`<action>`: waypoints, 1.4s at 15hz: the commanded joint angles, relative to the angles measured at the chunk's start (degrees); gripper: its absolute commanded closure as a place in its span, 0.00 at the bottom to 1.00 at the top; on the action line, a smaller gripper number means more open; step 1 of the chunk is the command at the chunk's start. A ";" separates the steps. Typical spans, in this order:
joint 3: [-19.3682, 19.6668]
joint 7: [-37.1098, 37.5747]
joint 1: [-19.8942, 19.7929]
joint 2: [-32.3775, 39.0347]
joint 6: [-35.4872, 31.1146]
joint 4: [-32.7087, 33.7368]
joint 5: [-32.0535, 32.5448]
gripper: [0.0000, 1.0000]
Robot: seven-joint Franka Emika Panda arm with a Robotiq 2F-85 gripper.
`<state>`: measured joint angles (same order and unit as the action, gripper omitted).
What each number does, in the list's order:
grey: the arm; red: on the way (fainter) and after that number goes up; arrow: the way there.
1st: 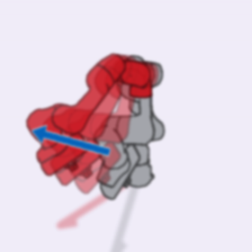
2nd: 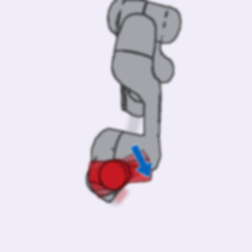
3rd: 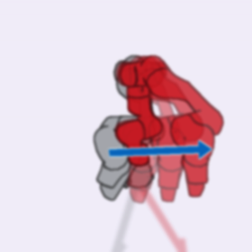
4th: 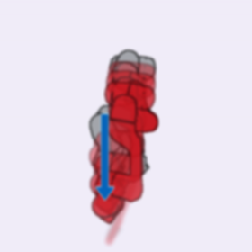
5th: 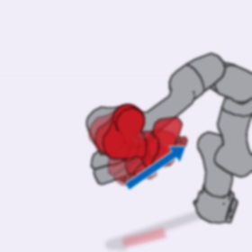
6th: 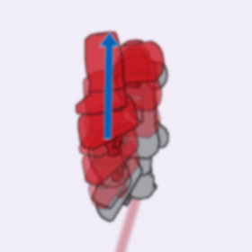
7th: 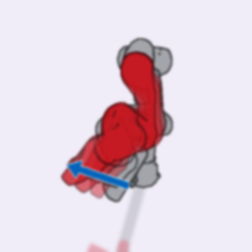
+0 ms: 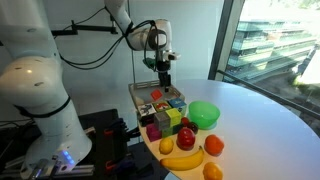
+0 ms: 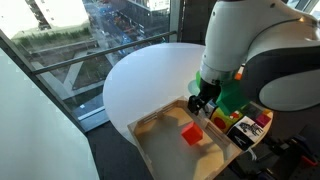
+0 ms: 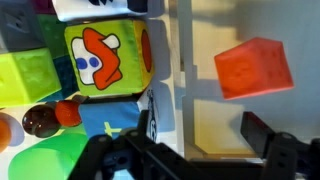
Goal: Put the orange block in the box
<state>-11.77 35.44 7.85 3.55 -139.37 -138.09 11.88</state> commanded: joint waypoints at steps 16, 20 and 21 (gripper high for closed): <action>6.75 -26.17 -3.13 -14.65 26.05 -2.28 -13.65 0.00; 8.25 -27.35 -4.80 -21.93 33.19 -3.34 -13.26 0.00; 8.52 -27.16 -5.25 -23.63 34.45 -3.49 -12.84 0.00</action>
<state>-4.10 9.44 3.77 -13.62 -108.49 -139.74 -2.17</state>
